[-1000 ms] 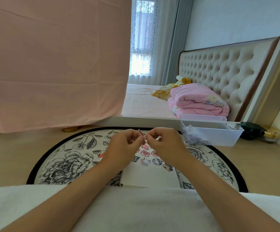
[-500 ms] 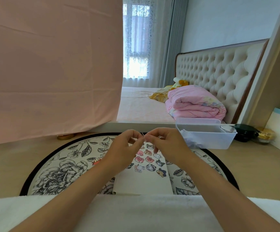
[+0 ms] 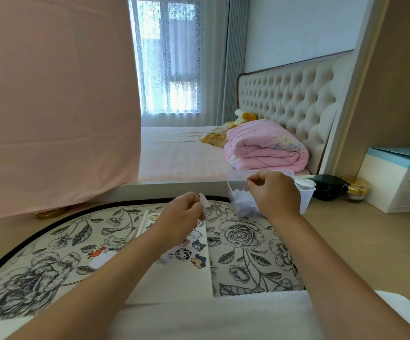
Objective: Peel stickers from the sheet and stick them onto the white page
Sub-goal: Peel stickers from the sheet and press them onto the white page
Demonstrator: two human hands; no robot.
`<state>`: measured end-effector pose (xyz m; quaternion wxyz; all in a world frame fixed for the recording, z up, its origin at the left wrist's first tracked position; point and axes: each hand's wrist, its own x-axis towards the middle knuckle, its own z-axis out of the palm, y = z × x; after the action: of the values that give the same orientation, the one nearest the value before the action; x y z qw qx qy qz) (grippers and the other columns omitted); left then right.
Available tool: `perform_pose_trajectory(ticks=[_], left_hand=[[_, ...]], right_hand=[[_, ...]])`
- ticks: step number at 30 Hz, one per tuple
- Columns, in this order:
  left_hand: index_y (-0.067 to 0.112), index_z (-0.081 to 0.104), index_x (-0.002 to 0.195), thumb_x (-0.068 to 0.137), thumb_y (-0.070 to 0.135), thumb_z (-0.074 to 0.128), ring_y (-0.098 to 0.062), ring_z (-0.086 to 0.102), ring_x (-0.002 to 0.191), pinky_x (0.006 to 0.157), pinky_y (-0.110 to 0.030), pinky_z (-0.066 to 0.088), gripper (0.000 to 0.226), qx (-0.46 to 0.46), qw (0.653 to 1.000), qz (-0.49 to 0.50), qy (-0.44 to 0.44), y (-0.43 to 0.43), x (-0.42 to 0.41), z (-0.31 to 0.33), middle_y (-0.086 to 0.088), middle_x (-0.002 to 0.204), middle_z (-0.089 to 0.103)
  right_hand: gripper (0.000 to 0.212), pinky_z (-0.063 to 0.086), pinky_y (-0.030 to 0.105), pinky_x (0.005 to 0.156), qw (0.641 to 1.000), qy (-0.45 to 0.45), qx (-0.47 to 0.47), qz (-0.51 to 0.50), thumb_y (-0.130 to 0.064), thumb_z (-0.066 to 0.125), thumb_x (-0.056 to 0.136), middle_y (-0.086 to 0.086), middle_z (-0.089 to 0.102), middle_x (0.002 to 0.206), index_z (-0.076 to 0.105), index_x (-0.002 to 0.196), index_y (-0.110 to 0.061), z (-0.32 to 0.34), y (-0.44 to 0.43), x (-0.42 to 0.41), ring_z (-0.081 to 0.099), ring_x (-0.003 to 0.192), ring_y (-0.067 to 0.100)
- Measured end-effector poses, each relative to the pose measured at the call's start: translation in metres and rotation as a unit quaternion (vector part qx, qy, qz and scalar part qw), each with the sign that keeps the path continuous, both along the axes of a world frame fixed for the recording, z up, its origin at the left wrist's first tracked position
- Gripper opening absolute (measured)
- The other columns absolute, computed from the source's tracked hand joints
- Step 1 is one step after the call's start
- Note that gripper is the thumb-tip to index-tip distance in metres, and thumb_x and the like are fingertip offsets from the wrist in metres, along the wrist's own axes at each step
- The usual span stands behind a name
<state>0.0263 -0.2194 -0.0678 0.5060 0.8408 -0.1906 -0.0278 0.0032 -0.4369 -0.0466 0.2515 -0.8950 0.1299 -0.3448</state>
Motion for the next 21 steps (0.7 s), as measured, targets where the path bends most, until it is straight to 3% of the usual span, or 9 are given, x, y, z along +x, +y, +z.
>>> perform_pose_trajectory(ticks=[5, 9, 12, 16, 21], left_hand=[[0.016, 0.061, 0.08, 0.095, 0.015, 0.047, -0.019, 0.055, 0.066, 0.055, -0.031, 0.042, 0.021, -0.002, 1.0, -0.002, 0.015, -0.007, -0.003, -0.002, 0.002, 0.076, 0.068], [0.013, 0.062, 0.078, 0.093, 0.011, 0.048, -0.016, 0.056, 0.062, 0.056, -0.032, 0.043, 0.021, -0.057, 0.996, 0.014, 0.064, -0.002, -0.007, 0.002, -0.001, 0.074, 0.068], [0.009, 0.062, 0.082, 0.095, 0.009, 0.048, -0.017, 0.055, 0.059, 0.048, -0.027, 0.043, 0.019, -0.108, 0.989, 0.011, 0.105, 0.01, -0.015, 0.009, -0.006, 0.076, 0.066], [0.013, 0.063, 0.078, 0.095, 0.012, 0.05, -0.018, 0.056, 0.058, 0.051, -0.025, 0.042, 0.021, -0.132, 0.982, 0.003, 0.137, 0.034, -0.026, 0.012, -0.004, 0.073, 0.065], [0.01, 0.064, 0.085, 0.096, 0.016, 0.052, -0.021, 0.058, 0.061, 0.056, -0.029, 0.043, 0.018, -0.147, 0.977, -0.004, 0.154, 0.063, -0.036, 0.015, -0.003, 0.074, 0.067]], right_hand=[[0.034, 0.046, 0.026, 0.072, 0.997, 0.047, 0.016, 0.053, -0.031, 0.07, 0.092, -0.012, 0.073, 0.099, 0.068, 0.125, -0.029, -0.001, 0.001, 0.005, 0.065, 0.088, 0.011], [0.016, 0.044, 0.023, 0.076, 0.981, 0.041, -0.014, 0.187, -0.028, 0.072, 0.088, -0.02, 0.064, 0.102, 0.072, 0.103, -0.035, 0.008, 0.03, -0.009, 0.057, 0.087, 0.002], [0.021, 0.042, 0.017, 0.072, 0.957, 0.085, -0.069, 0.269, -0.031, 0.082, 0.078, -0.021, 0.062, 0.101, 0.069, 0.092, -0.041, 0.013, 0.056, -0.021, 0.055, 0.077, -0.006], [0.011, 0.039, 0.019, 0.069, 0.947, 0.054, -0.18, 0.261, -0.037, 0.08, 0.081, -0.018, 0.066, 0.101, 0.074, 0.091, -0.036, 0.01, 0.08, -0.027, 0.054, 0.078, 0.001], [0.003, 0.039, 0.011, 0.063, 0.945, -0.023, -0.161, 0.283, -0.032, 0.075, 0.085, -0.018, 0.069, 0.087, 0.074, 0.083, -0.033, 0.004, 0.103, -0.036, 0.055, 0.067, -0.006]])
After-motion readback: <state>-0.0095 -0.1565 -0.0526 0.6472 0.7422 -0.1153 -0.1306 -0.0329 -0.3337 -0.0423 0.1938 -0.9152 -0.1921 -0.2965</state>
